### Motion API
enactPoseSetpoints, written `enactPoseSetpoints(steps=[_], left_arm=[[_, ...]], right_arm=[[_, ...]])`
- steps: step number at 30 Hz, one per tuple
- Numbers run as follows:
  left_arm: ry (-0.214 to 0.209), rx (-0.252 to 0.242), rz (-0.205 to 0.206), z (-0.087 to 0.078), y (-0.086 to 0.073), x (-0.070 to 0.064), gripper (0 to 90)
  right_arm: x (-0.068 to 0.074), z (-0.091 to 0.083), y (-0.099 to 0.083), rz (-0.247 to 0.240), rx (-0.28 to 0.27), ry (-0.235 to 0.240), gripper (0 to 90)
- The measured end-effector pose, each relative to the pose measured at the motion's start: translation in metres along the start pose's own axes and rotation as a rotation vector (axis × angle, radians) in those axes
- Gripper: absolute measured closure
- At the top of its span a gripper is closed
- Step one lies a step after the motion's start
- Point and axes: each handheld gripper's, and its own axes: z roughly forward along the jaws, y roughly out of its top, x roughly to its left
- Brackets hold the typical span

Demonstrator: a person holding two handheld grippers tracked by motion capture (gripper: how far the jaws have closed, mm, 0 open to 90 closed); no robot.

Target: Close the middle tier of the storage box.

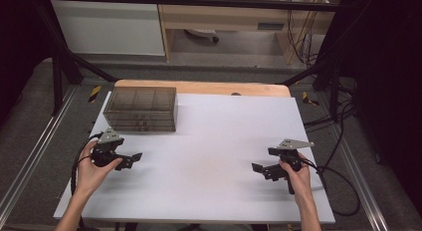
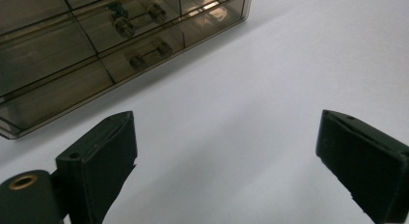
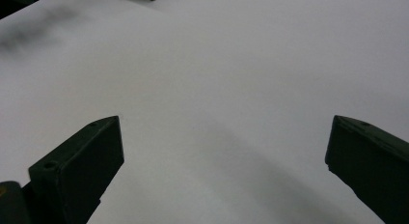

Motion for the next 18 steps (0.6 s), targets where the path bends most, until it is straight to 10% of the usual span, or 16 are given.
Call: enactPoseSetpoints(steps=[18], left_arm=[[0.019, -0.001, 0.007, -0.005, -0.019, 0.001, 6.2]], right_arm=[[0.000, 0.001, -0.001, -0.004, 0.009, 0.000, 0.5]])
